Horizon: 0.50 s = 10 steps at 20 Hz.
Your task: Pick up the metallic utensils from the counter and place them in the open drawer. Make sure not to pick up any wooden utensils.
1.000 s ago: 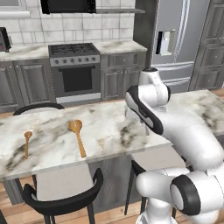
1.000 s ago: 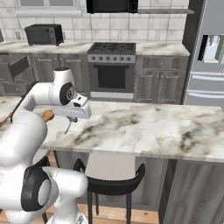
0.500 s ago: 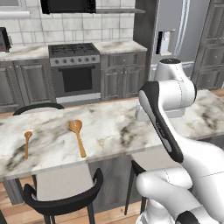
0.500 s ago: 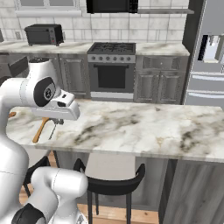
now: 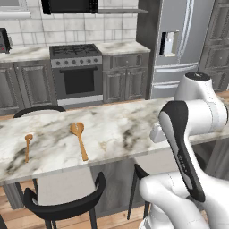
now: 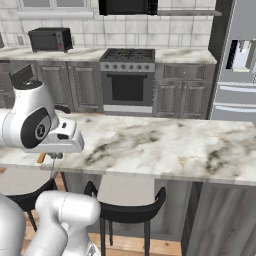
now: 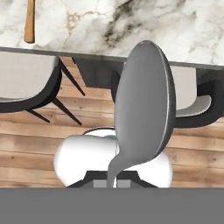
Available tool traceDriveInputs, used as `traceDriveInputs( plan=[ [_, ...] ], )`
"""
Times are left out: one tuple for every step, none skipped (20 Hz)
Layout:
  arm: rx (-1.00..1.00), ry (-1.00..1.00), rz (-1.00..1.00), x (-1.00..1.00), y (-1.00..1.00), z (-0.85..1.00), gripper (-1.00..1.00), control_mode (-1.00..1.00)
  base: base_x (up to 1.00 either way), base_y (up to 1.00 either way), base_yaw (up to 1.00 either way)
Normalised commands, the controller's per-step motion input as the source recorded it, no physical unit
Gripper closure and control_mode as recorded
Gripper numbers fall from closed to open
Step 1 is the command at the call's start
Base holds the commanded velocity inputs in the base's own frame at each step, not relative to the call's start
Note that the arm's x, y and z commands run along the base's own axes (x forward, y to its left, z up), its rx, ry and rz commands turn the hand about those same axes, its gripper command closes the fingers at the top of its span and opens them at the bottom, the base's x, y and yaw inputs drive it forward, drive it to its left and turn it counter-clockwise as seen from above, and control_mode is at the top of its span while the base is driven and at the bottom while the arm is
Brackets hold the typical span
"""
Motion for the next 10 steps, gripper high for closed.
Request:
traceDriveInputs(
  plan=[
    [0.00, 0.00, 0.00, 0.00, 0.00, 0.00, 1.00, -1.00, 0.00, 0.00, 0.00],
    [0.00, 0.00, 0.00, 0.00, 0.00, 0.00, 1.00, -1.00, 0.00, 0.00, 0.00],
    [0.00, 0.00, 0.00, 0.00, 0.00, 0.00, 1.00, -1.00, 0.00, 0.00, 0.00],
    [0.00, 0.00, 0.00, 0.00, 0.00, 0.00, 1.00, -1.00, 0.00, 0.00, 0.00],
    [0.00, 0.00, 0.00, 0.00, 0.00, 0.00, 1.00, -1.00, 0.00, 0.00, 0.00],
    [0.00, 0.00, 0.00, 0.00, 0.00, 0.00, 1.00, -1.00, 0.00, 0.00, 0.00],
    [0.00, 0.00, 0.00, 0.00, 0.00, 0.00, 1.00, -1.00, 0.00, 0.00, 0.00],
    [0.00, 0.00, 0.00, 0.00, 0.00, 0.00, 1.00, -1.00, 0.00, 0.00, 0.00],
    [0.00, 0.00, 0.00, 0.00, 0.00, 0.00, 1.00, -1.00, 0.00, 0.00, 0.00],
    [0.00, 0.00, 0.00, 0.00, 0.00, 0.00, 1.00, -1.00, 0.00, 0.00, 0.00]
  ],
)
